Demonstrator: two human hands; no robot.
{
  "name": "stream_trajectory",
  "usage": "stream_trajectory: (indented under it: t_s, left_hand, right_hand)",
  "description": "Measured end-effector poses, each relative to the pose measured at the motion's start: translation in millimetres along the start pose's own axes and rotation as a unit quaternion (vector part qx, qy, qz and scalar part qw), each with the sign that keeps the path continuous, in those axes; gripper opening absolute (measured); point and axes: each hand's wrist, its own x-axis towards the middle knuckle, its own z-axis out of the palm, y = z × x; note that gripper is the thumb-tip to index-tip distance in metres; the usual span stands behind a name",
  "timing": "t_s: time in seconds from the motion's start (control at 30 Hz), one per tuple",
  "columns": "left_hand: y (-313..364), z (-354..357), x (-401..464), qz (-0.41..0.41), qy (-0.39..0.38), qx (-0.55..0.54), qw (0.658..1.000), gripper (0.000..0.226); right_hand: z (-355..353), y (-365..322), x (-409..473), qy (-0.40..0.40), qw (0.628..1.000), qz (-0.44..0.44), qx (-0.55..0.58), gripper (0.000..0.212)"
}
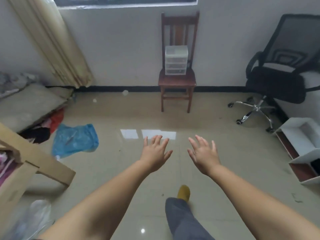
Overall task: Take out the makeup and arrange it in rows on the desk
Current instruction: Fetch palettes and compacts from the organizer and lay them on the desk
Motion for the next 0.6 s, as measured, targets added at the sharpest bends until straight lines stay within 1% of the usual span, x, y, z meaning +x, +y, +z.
stream_trajectory:
  t_s: [0.13,0.2,0.23,0.27,0.33,0.37,0.47,0.6]
  left_hand:
    - [-22,-18,110,-0.005,0.014,-0.002,1.000,0.056]
    - [-33,-32,162,-0.014,0.008,-0.010,1.000,0.056]
    - [-39,-41,187,-0.019,0.011,-0.013,1.000,0.056]
    - [-45,-50,212,-0.023,0.015,-0.013,1.000,0.056]
    - [-60,-61,257,-0.026,0.013,-0.017,0.999,0.056]
    - [-67,-65,277,-0.028,0.013,-0.019,0.999,0.056]
    - [-92,-75,342,-0.034,0.000,-0.024,0.999,0.056]
    - [-132,-85,444,-0.022,0.009,-0.021,1.000,0.058]
  right_hand:
    - [-13,20,110,0.005,1.000,0.007,-0.002,0.055]
    - [-26,27,165,0.006,1.000,0.003,0.000,0.073]
    - [-33,31,192,0.008,1.000,0.003,0.000,0.079]
    - [-42,34,220,0.007,1.000,0.004,0.001,0.074]
    - [-54,40,270,-0.009,1.000,-0.003,0.000,0.056]
    - [-58,42,291,-0.011,1.000,-0.006,-0.003,0.053]
    - [-66,46,360,-0.021,1.000,-0.007,-0.007,0.052]
    - [-71,50,466,-0.026,1.000,0.000,-0.010,0.055]
